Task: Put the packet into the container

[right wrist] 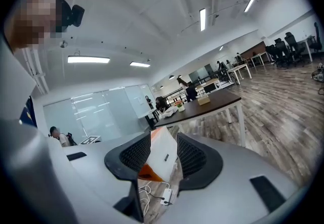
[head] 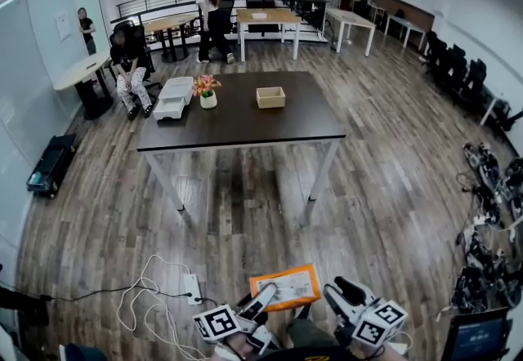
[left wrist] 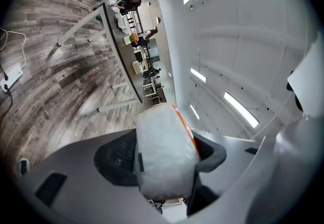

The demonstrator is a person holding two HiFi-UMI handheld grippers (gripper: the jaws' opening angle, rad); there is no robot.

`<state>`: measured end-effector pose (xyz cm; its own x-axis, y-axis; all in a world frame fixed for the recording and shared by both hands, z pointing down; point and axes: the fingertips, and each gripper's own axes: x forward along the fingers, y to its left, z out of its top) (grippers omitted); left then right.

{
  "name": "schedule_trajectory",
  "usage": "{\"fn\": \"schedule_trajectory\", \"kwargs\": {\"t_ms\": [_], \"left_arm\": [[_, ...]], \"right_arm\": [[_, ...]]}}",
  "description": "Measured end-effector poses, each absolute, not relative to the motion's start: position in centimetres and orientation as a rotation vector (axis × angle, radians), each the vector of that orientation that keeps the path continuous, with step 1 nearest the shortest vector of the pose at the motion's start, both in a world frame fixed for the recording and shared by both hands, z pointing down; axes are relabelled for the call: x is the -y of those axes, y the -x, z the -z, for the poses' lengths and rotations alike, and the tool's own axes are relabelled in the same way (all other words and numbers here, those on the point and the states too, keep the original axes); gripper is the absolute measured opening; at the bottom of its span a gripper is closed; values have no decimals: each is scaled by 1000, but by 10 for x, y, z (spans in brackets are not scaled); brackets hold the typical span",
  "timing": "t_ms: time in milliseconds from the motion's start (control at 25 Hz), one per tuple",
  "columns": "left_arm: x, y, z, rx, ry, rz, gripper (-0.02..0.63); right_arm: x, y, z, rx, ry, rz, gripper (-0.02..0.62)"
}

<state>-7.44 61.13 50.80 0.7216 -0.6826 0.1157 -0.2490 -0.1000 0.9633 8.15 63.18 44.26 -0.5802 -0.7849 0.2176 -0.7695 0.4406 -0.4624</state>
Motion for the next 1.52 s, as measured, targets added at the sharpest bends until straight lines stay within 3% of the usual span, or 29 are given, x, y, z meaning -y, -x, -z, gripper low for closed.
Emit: {"fn": "schedule_trajectory", "kwargs": {"t_ms": [280,840,1160,1520], "left_arm": [[-559,74,-500,767,-1714,439,264],[-407,10,-467,834,-1899,366,264],[-349,-33,-462,846,-1928,310,277],[-303,-57,-449,738,-1972,321,293]], "right_arm": [[-573,-66,-449,-2650,1334,874,209],[-415,-96,-458,-2736,1161,986,213],[-357,-147,-452,-2635,1232,991,132],[-316,-174,-435,-2471,1221,1030,120]]}}
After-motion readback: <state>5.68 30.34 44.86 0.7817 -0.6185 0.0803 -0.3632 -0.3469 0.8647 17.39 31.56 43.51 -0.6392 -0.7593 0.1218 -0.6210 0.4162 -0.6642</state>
